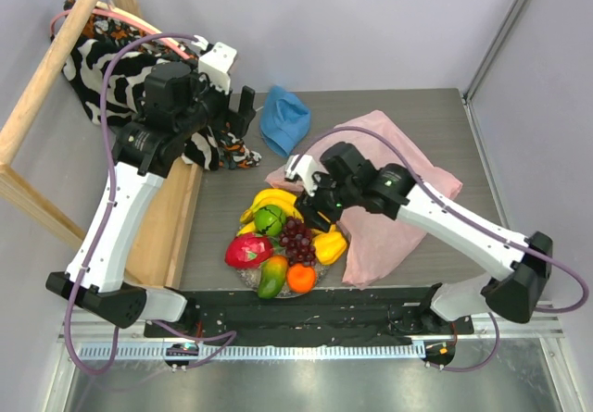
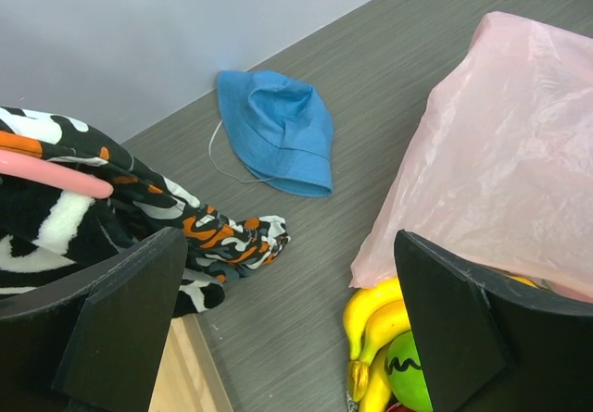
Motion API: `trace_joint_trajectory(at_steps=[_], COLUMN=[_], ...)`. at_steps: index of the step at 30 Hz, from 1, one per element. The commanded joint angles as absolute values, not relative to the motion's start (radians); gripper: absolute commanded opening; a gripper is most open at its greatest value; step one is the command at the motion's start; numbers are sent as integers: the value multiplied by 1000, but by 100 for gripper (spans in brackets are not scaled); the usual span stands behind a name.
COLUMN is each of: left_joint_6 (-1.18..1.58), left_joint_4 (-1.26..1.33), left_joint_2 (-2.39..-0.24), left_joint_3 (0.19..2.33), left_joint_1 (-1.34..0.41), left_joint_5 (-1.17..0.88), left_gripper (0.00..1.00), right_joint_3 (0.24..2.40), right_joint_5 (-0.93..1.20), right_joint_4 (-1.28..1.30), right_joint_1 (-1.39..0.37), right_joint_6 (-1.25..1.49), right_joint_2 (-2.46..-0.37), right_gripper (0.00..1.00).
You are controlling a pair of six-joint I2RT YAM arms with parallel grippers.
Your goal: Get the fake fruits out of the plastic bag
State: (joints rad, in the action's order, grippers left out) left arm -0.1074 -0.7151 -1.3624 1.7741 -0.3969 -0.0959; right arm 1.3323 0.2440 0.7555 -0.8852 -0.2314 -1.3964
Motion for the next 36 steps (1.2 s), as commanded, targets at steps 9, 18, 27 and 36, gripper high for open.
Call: trace_joint_trajectory(at_steps=[9, 18, 27, 36], left_joint_6=[-74, -97, -117, -149], left_joint_4=[-689, -709, -735, -764], left_joint_2=[-1388, -1338, -1310, -1273], left_joint_3=[1810, 1753, 1698, 1608], left_joint_1=[-391, -391, -385, -368], left_joint_5=[-150, -179, -227, -288], left_gripper=[99, 100, 100, 100], right_joint_3=[1174, 1233, 1572, 1671], right_joint_5=[126, 51, -52, 385], right_joint_4=[905, 755, 650, 744], right_joint_1=[-683, -359, -141, -121], right_joint_6=[-411, -543, -509, -365], right_joint_2=[-1307, -1544, -1804, -1611], right_gripper=[46, 36, 33, 66])
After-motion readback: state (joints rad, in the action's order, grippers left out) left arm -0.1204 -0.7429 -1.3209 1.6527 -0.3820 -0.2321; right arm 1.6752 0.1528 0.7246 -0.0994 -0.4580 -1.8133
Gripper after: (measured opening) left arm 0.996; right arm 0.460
